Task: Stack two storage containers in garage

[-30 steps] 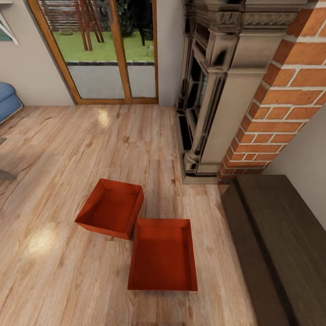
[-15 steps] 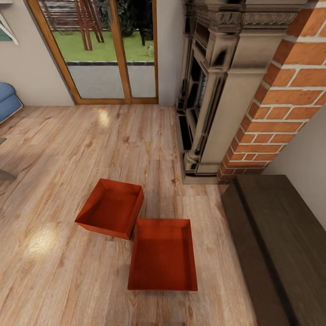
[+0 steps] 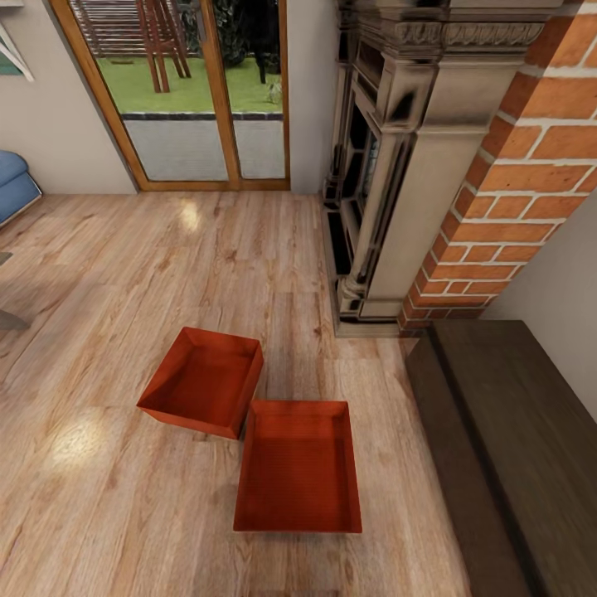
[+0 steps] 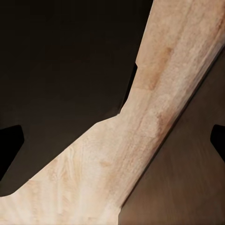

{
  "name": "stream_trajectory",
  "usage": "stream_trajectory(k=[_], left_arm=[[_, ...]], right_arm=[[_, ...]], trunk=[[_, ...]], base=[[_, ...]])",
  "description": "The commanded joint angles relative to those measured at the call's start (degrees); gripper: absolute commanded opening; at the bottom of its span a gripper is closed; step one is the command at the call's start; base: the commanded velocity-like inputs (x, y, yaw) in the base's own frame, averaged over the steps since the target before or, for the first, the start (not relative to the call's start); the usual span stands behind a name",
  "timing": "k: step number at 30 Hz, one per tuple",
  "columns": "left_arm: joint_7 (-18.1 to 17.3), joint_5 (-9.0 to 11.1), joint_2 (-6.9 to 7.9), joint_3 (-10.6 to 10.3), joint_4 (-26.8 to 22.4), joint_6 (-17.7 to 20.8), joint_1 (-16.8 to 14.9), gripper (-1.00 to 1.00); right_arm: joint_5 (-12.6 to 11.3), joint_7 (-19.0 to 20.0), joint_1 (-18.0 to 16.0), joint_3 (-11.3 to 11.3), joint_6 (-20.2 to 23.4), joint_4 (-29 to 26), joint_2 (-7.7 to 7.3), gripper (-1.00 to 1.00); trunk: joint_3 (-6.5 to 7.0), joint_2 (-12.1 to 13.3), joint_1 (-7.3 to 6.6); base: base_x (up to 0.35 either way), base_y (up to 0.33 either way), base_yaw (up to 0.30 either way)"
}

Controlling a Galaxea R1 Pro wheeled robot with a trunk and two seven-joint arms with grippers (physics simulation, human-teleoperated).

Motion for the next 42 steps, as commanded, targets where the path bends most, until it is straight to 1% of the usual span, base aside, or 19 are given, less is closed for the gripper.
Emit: stream_trajectory(k=[1,6,7,11,13,14,15,17,19,20,22,26,28,30,31,34,36,37,42], left_arm=[[0.04,0.07,-0.01,0.24,-0.03,-0.11,0.01,1.00],[0.11,0.07,-0.09,0.21,0.00,-0.11,0.01,1.00],[0.08,-0.13,0.08,-0.25,-1.58,0.10,0.01,1.00],[0.13,-0.08,0.67,-0.23,-8.49,0.98,0.01,1.00],[0.15,-0.05,0.53,-0.15,-13.30,2.08,0.01,1.00],[0.21,-0.19,0.36,-0.16,-16.17,3.24,0.01,1.00],[0.21,-0.23,0.32,-0.17,-17.13,3.73,0.01,1.00],[0.21,-0.36,0.29,-0.21,-20.00,5.62,-0.01,1.00],[0.23,-0.54,0.43,-0.25,-23.26,8.96,-0.14,1.00],[0.24,-0.65,0.73,-0.31,-24.81,11.46,-0.23,1.00],[0.24,-0.71,1.25,-0.35,-25.31,13.68,-0.77,1.00],[0.24,-0.84,1.34,-0.30,-25.93,15.05,-4.38,1.00],[0.23,-0.80,1.18,-0.29,-25.60,15.46,-7.04,1.00],[0.08,-0.78,0.96,-0.34,-25.09,16.81,-10.89,1.00],[-0.02,-0.76,0.91,-0.34,-25.01,17.31,-11.82,1.00],[-0.39,-0.83,-0.56,-0.64,-24.75,22.62,-19.69,1.00],[-0.39,-0.86,-1.02,-0.77,-24.73,23.54,-21.83,1.00],[-0.40,-0.81,-1.29,-0.79,-24.68,24.05,-23.91,1.00],[-0.40,-0.76,-1.69,-0.79,-24.62,24.50,-28.81,1.00]], right_arm=[[-0.58,0.16,-0.05,0.49,-0.34,0.18,0.00,1.00],[-0.86,0.17,-0.05,0.31,-0.40,0.18,-0.35,1.00],[-0.32,0.24,-0.05,0.84,0.19,0.17,-0.07,1.00],[-0.10,0.79,-0.05,0.92,0.61,-0.19,-0.20,1.00],[-0.22,0.61,-0.02,0.85,1.02,-3.52,-0.40,1.00],[-0.37,0.52,0.01,0.76,1.87,-7.52,-0.59,1.00],[-0.40,0.49,0.01,0.73,2.41,-8.99,-0.64,1.00],[-0.51,0.41,0.24,0.61,5.05,-13.23,-0.73,1.00],[-0.63,0.18,-0.08,0.32,10.09,-16.82,-0.77,1.00],[-0.79,0.09,-1.48,0.07,13.25,-18.38,-0.76,1.00],[-0.92,0.04,-4.71,-0.40,15.44,-19.29,-0.49,1.00],[-0.97,-0.21,-9.54,-0.86,16.41,-19.84,-0.53,1.00],[-0.98,-0.39,-11.40,-0.91,16.30,-19.96,-0.59,1.00],[-0.98,-0.78,-13.71,-1.02,16.13,-20.02,-0.62,1.00],[-0.98,-0.90,-14.26,-1.06,16.14,-20.04,-0.63,1.00],[-1.02,-3.03,-20.39,-1.31,16.79,-20.15,-0.32,1.00],[-1.06,-4.41,-22.34,-1.35,16.74,-20.15,-0.22,1.00],[-1.21,-5.96,-24.20,-1.49,16.58,-20.15,-0.12,1.00],[-1.53,-8.28,-28.90,-2.73,16.35,-20.15,0.29,1.00]], trunk=[[-0.02,-0.01,0.00],[-0.02,-0.01,0.00],[-0.02,-0.01,0.00],[-0.02,-0.01,0.00],[-0.02,-0.01,0.00],[-0.02,-0.01,0.00],[-0.02,-0.01,0.00],[-0.02,-0.01,0.00],[-0.02,-0.01,0.00],[-0.02,-0.01,0.00],[-0.02,-0.01,0.00],[-0.02,-0.01,0.00],[-0.02,-0.01,0.00],[-0.02,-0.01,0.00],[-0.02,-0.01,0.00],[-0.02,-0.01,0.00],[-0.02,-0.01,0.00],[-0.02,-0.01,0.00],[-0.02,-0.01,0.00]], base=[[0.000,0.000,0.000],[0.000,0.000,0.000],[0.000,0.000,0.000],[0.000,0.000,0.000],[0.000,0.000,0.000],[0.000,0.000,0.000],[0.000,0.000,0.000],[0.000,0.000,0.000],[0.000,0.000,0.000],[0.000,0.000,0.000],[0.000,0.000,0.000],[0.000,0.000,0.000],[0.000,0.000,0.000],[0.000,0.000,0.000],[0.000,0.000,0.000],[0.000,0.000,0.000],[0.000,0.000,0.000],[0.000,0.000,0.000],[0.000,0.000,0.000]])
